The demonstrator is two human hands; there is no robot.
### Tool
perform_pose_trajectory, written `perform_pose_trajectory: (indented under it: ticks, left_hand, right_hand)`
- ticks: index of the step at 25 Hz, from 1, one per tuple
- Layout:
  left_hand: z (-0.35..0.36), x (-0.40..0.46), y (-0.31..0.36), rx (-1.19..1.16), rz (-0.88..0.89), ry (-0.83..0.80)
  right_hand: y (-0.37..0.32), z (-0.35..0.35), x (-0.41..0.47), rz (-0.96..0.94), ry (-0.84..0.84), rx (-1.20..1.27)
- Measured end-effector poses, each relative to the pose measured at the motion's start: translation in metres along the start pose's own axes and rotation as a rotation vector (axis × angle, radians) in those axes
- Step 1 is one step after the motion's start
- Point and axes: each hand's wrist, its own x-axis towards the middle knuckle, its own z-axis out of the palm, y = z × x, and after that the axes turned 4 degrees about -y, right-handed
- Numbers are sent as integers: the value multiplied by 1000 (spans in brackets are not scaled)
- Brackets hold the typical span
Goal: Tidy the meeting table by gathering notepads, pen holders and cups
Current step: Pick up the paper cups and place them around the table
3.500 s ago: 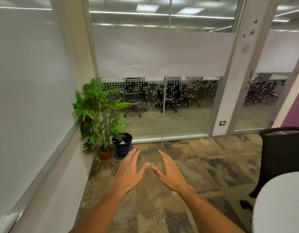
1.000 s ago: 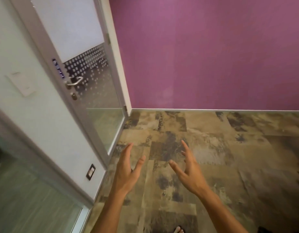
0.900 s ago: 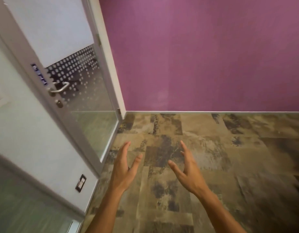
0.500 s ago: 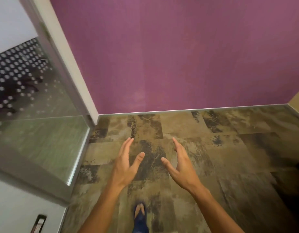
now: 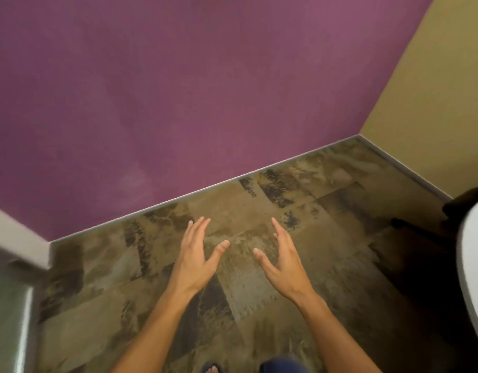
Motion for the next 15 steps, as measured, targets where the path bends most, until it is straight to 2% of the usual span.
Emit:
perform_pose_trajectory:
  ticks: [6,9,15]
  left_hand:
    - [63,157,38,7,135,-191]
    - [110,238,64,2,170,-212]
    - [204,394,158,-26,222,-306]
  right_hand:
    - [52,-75,107,88,187,18]
    - [91,-126,163,95,236,14]
    - [155,-263,271,144,302,-16]
